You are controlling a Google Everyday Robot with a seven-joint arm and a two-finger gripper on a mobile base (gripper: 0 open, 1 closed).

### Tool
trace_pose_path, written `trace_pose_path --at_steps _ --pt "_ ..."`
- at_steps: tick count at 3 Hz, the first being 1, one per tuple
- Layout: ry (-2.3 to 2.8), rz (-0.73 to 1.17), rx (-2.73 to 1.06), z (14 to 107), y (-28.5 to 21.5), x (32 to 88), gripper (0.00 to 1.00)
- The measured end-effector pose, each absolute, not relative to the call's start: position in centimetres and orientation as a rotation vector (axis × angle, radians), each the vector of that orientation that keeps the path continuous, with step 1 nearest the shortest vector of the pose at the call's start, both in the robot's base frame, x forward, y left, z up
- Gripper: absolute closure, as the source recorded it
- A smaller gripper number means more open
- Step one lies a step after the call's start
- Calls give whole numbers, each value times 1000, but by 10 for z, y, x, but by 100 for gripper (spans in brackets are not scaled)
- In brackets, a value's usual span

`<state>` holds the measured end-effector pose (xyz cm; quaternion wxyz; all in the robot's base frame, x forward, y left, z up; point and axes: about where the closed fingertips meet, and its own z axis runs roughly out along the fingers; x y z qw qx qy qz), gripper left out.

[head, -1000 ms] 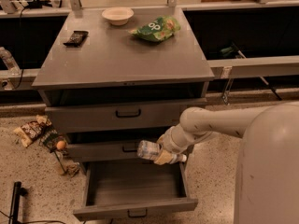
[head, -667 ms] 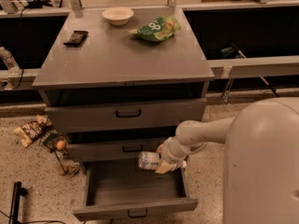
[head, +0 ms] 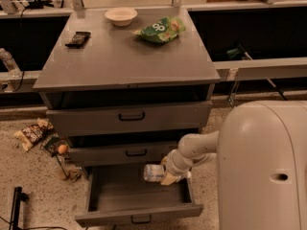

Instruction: Place blue plastic bottle into bottom drawer

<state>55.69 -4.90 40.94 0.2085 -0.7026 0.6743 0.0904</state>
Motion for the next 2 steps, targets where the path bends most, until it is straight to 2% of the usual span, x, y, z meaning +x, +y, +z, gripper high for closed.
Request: trace_pose_path --at_steps 2 --pt "1649 453 -1975 303 -6 552 100"
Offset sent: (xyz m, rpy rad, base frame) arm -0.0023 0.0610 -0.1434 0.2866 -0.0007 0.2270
